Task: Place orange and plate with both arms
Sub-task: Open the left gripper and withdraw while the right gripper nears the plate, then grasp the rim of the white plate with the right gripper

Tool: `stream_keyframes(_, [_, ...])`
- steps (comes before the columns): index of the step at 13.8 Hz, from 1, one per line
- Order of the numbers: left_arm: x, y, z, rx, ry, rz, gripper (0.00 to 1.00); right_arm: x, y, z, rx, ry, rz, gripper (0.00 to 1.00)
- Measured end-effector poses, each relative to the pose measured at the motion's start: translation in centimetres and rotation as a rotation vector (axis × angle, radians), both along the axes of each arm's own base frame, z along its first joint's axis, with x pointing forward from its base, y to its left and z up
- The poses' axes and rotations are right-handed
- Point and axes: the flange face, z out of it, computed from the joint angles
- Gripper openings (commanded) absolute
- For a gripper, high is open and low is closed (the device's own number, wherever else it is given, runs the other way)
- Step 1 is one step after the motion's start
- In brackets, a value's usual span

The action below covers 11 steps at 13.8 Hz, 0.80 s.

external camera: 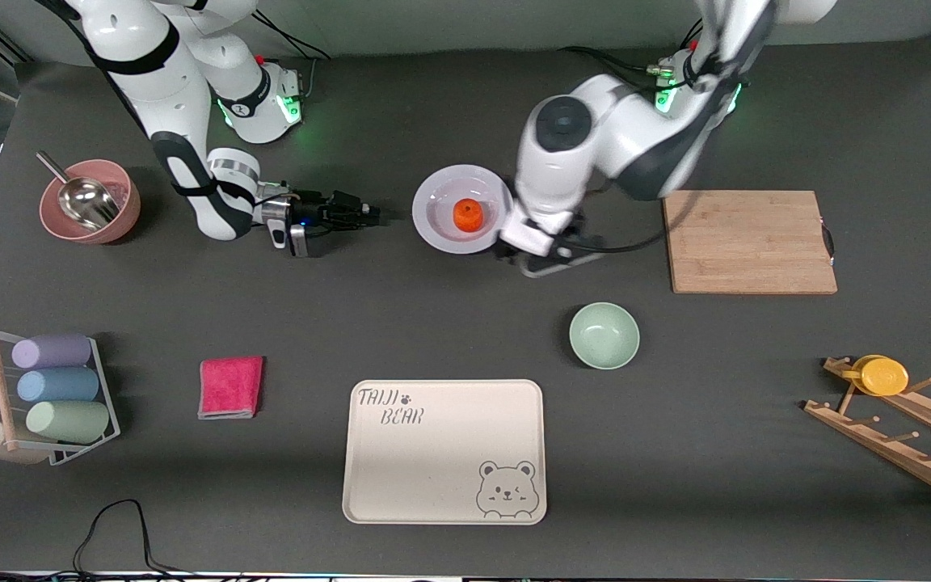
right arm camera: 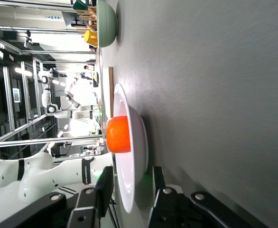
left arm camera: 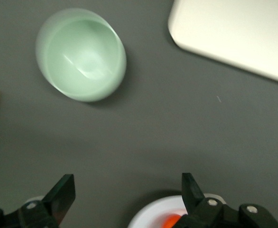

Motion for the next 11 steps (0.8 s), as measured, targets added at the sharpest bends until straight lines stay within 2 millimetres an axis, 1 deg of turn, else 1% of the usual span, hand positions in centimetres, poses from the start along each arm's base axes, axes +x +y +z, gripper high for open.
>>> stream_keyframes(1, [1.9,3.0,2.2,0.017,0.006,0.003,1.0,-0.1,0.7,-0.1,0.005,0.001,-0.003,0.41])
stream_keyframes(2, [3.8,6.0,4.0,0.027,0.012,-0.005,1.0,0.0,1.4,-0.1,0.008,0.001,-0.01,0.41])
stream_keyframes(3, [5.5,9.0,5.3,0.031,0.018,-0.024,1.0,0.0,2.1,-0.2,0.01,0.001,-0.022,0.41])
stream_keyframes(4, [7.1,12.4,6.1,0.035,0.027,-0.043,1.0,0.1,2.9,-0.3,0.014,0.002,-0.035,0.41])
stream_keyframes(6, [9.6,19.7,7.1,0.039,0.051,-0.067,1.0,0.1,4.6,-0.5,0.019,0.0,-0.051,0.41])
stream_keyframes(7, [10.3,23.3,7.3,0.04,0.066,-0.073,1.0,0.1,5.4,-0.6,0.016,-0.003,-0.052,0.41])
stream_keyframes(8, [10.7,26.2,7.6,0.04,0.083,-0.078,1.0,0.0,6.1,-0.7,0.016,-0.004,-0.051,0.41])
stream_keyframes(9, [10.8,28.8,8.0,0.041,0.097,-0.086,1.0,0.0,6.7,-0.9,0.018,-0.006,-0.047,0.41])
stream_keyframes(10, [10.5,30.7,8.6,0.043,0.112,-0.101,1.0,0.0,7.0,-1.1,0.017,-0.01,-0.041,0.41])
stream_keyframes(11, [10.1,32.2,9.4,0.049,0.128,-0.115,1.0,0.1,7.1,-1.1,0.016,-0.016,-0.039,0.41])
